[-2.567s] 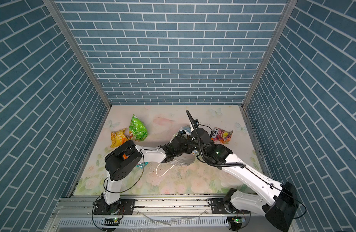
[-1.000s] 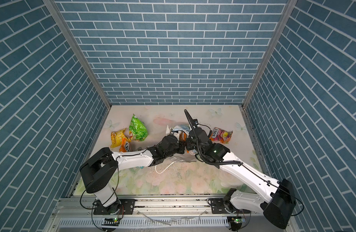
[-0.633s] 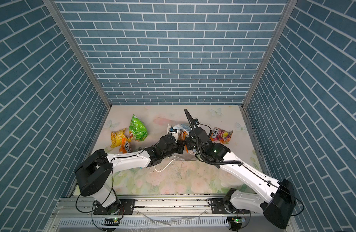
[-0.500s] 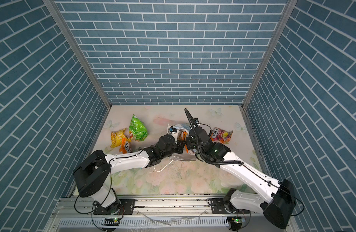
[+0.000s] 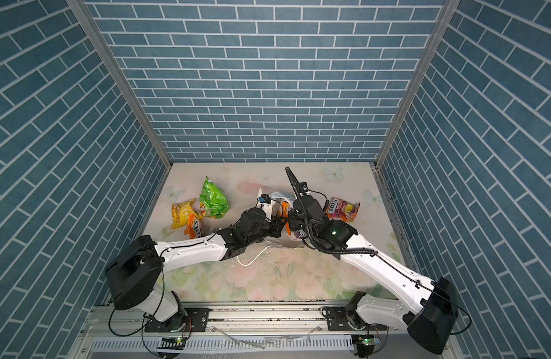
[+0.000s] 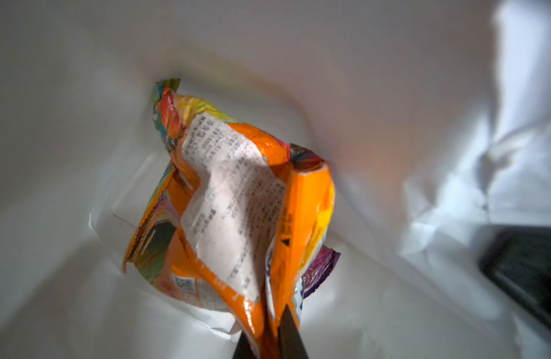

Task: Take the snacks out of the paper bag
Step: Pick up the snack from the paper bag.

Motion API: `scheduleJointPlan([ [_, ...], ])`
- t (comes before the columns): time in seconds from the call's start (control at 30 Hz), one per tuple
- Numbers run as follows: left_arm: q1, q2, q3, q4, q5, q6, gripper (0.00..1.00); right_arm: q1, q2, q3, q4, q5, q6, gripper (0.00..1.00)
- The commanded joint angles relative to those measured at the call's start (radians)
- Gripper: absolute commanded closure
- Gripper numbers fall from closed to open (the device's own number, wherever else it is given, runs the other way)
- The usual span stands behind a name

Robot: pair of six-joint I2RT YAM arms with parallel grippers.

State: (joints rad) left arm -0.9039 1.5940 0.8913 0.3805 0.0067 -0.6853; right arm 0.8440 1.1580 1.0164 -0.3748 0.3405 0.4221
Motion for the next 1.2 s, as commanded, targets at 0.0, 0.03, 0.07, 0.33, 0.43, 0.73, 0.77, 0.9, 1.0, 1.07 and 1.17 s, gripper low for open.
scheduleJointPlan([
  [0.0,0.017,-0.042,-0.010,0.066,0.000,-0.015,1.00,-0.003,0.010,0.022,-0.050,0.054,0.018,1.00],
  [0.03,0.018,-0.046,-0.012,0.071,0.009,-0.018,1.00,-0.003,0.011,0.021,-0.049,0.055,0.018,1.00],
  [0.07,0.019,-0.048,-0.013,0.075,0.017,-0.022,1.00,-0.003,0.009,0.021,-0.050,0.056,0.018,1.00],
  [0.33,0.030,-0.053,-0.050,0.169,0.077,-0.044,1.00,-0.003,0.018,0.025,-0.053,0.077,0.014,1.00],
  [0.43,0.034,-0.055,-0.063,0.196,0.082,-0.050,1.00,-0.002,0.025,0.026,-0.056,0.077,0.014,1.00],
  [0.73,0.042,-0.083,-0.088,0.265,0.121,-0.060,1.00,-0.003,0.032,0.025,-0.062,0.091,0.013,1.00],
  [0.77,0.042,-0.086,-0.092,0.278,0.127,-0.064,1.00,-0.002,0.034,0.026,-0.061,0.091,0.012,1.00],
  [0.9,0.047,-0.098,-0.099,0.292,0.140,-0.075,1.00,-0.003,0.039,0.028,-0.062,0.097,0.011,1.00],
  [1.0,0.048,-0.107,-0.102,0.298,0.143,-0.076,1.00,-0.004,0.042,0.030,-0.065,0.095,0.012,1.00],
  [1.07,0.049,-0.109,-0.106,0.306,0.147,-0.077,1.00,-0.003,0.044,0.034,-0.065,0.095,0.011,1.00],
  [1.17,0.052,-0.114,-0.111,0.319,0.150,-0.080,1.00,-0.003,0.043,0.034,-0.066,0.095,0.012,1.00],
])
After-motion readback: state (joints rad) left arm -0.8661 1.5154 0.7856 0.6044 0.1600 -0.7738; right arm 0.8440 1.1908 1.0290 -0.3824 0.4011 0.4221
